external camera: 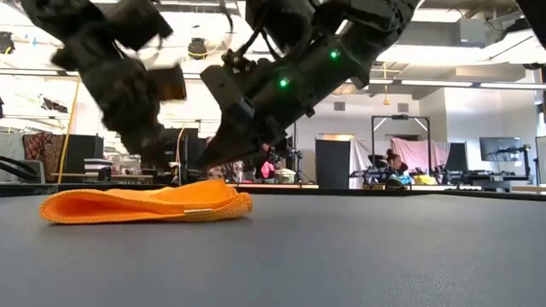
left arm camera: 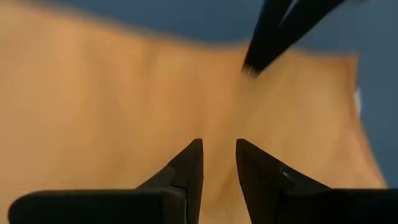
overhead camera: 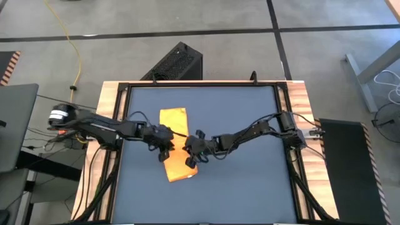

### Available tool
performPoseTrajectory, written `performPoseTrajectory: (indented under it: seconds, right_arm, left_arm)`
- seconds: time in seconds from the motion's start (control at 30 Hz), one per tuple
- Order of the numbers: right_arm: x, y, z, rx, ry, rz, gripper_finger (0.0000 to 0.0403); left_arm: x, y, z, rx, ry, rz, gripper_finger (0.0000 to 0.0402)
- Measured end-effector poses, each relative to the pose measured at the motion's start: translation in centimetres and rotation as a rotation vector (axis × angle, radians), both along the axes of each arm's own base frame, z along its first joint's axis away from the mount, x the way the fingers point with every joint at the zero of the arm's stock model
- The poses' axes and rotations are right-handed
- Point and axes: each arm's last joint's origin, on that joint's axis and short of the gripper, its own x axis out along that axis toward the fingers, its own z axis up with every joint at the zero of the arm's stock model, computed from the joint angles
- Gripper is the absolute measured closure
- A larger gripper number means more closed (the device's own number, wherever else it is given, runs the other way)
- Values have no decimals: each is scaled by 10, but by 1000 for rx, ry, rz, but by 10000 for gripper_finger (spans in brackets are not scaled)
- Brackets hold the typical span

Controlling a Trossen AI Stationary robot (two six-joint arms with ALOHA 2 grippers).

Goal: Roll towel
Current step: Roll the yellow towel

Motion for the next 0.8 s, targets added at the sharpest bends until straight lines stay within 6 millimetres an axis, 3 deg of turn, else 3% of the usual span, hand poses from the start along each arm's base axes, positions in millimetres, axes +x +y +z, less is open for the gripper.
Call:
performPoseTrajectory:
  seconds: [0.2, 0.43, 0.57, 0.8]
  right_arm:
    - [5, -11, -26, 33, 45, 29, 386]
    - [5, -7, -38, 63, 79, 48, 386]
    - [5, -3, -37, 67, 75, 63, 386]
    - [5, 0, -32, 104, 63, 108, 384]
  left_arm:
    - [-23, 1, 28, 176, -98, 56, 317]
    - [-69, 12, -18, 222, -53, 353, 317]
    - [-81, 12, -36, 189, -117, 363, 317]
    - [-97, 12, -58, 176, -67, 366, 317]
